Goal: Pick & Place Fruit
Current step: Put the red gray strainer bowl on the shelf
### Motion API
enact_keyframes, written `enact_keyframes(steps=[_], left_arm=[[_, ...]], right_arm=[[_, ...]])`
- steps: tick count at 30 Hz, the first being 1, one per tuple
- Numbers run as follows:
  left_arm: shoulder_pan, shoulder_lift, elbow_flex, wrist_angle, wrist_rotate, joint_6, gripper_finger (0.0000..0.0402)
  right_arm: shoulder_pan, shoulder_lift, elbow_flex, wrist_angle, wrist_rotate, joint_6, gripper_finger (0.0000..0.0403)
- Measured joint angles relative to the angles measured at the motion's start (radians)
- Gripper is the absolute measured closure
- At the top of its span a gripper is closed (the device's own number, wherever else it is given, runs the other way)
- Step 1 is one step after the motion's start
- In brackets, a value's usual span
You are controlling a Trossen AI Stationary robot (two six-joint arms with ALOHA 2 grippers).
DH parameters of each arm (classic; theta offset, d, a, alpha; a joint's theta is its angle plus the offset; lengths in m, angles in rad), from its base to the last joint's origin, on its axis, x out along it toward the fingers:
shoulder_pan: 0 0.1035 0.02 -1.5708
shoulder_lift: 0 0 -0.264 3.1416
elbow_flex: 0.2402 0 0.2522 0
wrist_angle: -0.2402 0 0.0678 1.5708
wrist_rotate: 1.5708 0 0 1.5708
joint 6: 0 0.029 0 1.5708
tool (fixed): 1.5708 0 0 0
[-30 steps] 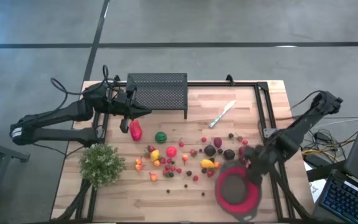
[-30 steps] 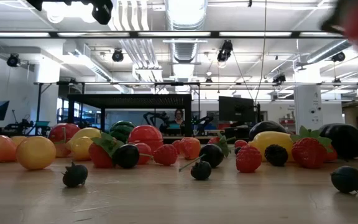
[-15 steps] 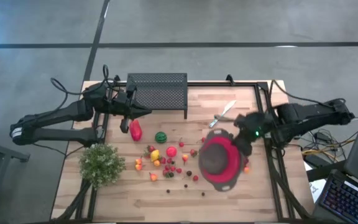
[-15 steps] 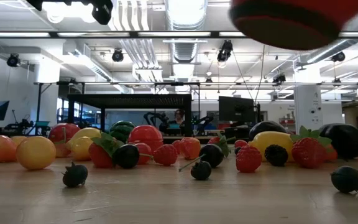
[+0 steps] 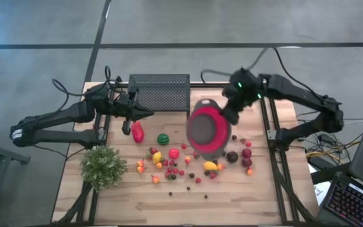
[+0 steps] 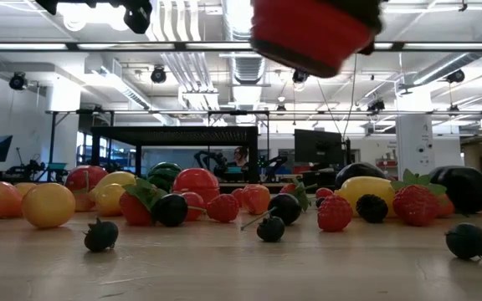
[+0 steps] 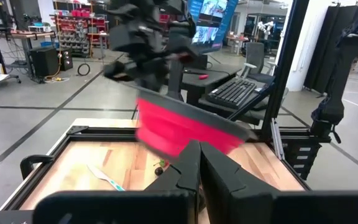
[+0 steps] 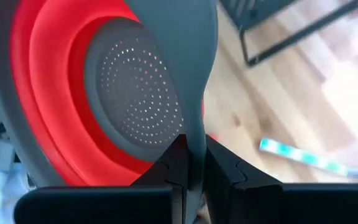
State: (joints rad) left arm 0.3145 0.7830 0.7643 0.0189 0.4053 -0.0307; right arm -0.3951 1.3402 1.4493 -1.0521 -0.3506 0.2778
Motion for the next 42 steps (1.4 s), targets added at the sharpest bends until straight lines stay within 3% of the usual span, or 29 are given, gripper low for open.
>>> enact_keyframes(steps=[9, 23, 31, 42], left_arm=[[0.0, 0.0, 0.0, 0.001, -0.004, 0.027, 0.039], [0.0, 0.0, 0.0, -0.011, -0.004, 0.025, 0.039], [0.0, 0.0, 0.0, -0.016, -0.004, 0.022, 0.039], [0.0, 0.0, 0.0, -0.017, -0.004, 0.013, 0.039]], right_arm=[[-0.19, 0.311, 0.308, -0.016, -0.127, -0.128, 0.0381], [-0.294, 0.779, 0.902, -0.2, -0.176, -0.133, 0.0381], [-0.317, 0.851, 0.895, -0.174, -0.223, -0.113, 0.0381], [-0.322, 0.851, 0.897, -0.169, -0.176, -0.13, 0.0366]])
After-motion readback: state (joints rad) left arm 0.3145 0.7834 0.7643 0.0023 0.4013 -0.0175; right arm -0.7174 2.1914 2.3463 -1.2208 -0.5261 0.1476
